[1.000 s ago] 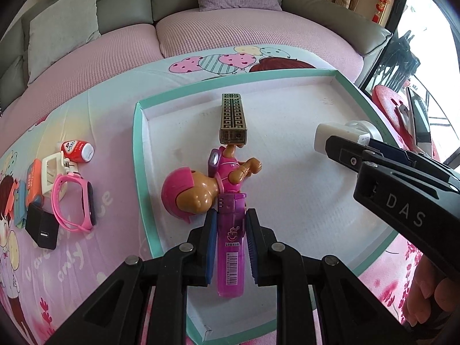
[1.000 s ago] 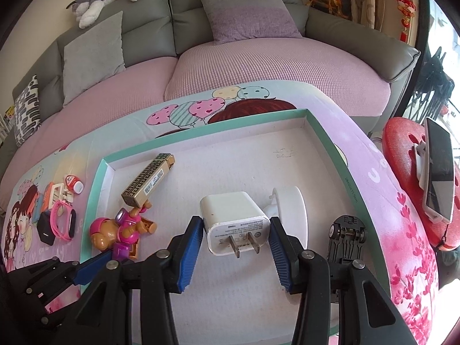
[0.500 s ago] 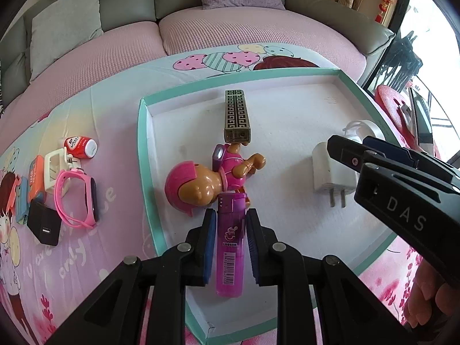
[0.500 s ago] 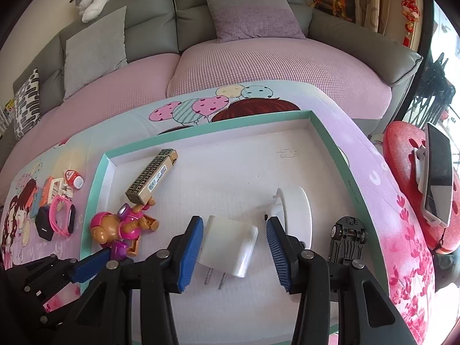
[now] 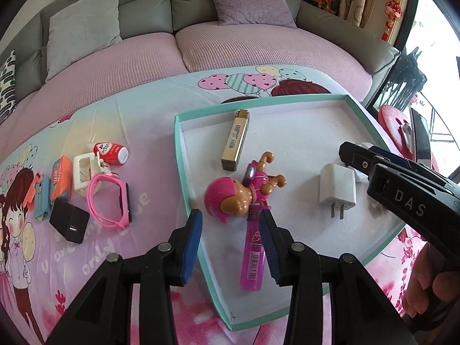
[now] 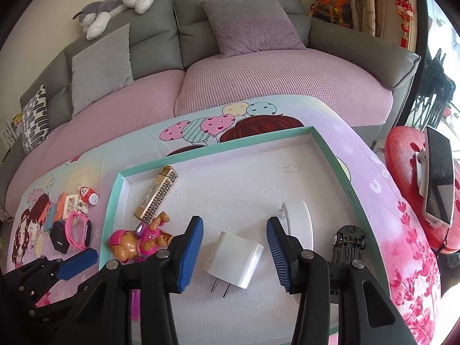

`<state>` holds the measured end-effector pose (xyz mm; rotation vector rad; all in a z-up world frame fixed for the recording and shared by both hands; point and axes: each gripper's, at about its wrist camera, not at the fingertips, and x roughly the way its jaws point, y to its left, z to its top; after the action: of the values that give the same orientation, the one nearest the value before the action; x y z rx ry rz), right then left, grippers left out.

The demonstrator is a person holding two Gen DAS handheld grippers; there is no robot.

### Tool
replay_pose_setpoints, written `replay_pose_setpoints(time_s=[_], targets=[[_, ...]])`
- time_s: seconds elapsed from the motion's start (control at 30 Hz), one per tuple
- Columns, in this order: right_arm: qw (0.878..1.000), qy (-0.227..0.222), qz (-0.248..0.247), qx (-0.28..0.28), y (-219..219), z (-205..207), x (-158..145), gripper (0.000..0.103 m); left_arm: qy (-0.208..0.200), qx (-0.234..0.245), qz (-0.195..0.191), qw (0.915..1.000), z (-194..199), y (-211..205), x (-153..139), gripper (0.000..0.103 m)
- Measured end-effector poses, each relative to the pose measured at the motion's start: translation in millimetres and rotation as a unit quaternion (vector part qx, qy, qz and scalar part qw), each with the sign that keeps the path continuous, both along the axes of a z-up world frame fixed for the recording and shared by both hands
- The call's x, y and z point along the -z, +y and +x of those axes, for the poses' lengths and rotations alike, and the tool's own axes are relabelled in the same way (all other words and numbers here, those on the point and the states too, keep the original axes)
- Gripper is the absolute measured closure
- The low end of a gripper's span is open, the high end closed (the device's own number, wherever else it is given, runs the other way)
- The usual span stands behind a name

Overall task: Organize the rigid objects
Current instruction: 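Move both open tools back toward the remaining objects on the bed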

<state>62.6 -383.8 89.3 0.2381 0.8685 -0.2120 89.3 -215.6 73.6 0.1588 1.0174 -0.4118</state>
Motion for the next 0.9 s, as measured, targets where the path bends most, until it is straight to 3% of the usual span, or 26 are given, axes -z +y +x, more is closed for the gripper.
replay_pose_setpoints(time_s=[0.23, 0.43, 0.5, 0.57, 0.73, 0.87, 0.9], targets=[[1.0, 0.006, -0.004, -0.006, 4.7, 3.0, 1.3, 0.053, -0.009, -0.049, 0.0, 0.9988, 9.8, 27.1, -3.9, 0.053], [1.0, 0.015, -0.012, -0.015, 11.6, 7.5, 3.0, 0.053, -0.014, -0.083, -0.001, 0.9964, 14.8, 43.9, -3.3, 0.04], [1.0, 0.017, -0.016, -0.018, 14.4, 8.6, 3.0, 0.053, -0.015, -0.09, 0.002, 0.9958, 15.6, 47.7, -1.7, 0.026], [0.999, 0.019, -0.02, -0.018, 16.6, 10.1, 3.4, 0.052, -0.016, -0.093, 0.002, 0.9956, 16.1, 50.2, -0.3, 0.026], [0.999, 0.03, -0.032, -0.018, 19.6, 12.9, 6.7, 0.047, -0.018, -0.114, -0.002, 0.9933, 17.2, 59.2, 1.8, 0.026], [0.999, 0.028, -0.031, -0.013, 17.5, 13.4, 6.7, 0.038, -0.022, -0.135, 0.007, 0.9905, 19.2, 67.1, 3.6, 0.008], [0.999, 0.027, -0.032, -0.013, 17.2, 13.6, 6.6, 0.034, -0.023, -0.14, 0.009, 0.9898, 19.9, 69.3, 4.2, 0.008]])
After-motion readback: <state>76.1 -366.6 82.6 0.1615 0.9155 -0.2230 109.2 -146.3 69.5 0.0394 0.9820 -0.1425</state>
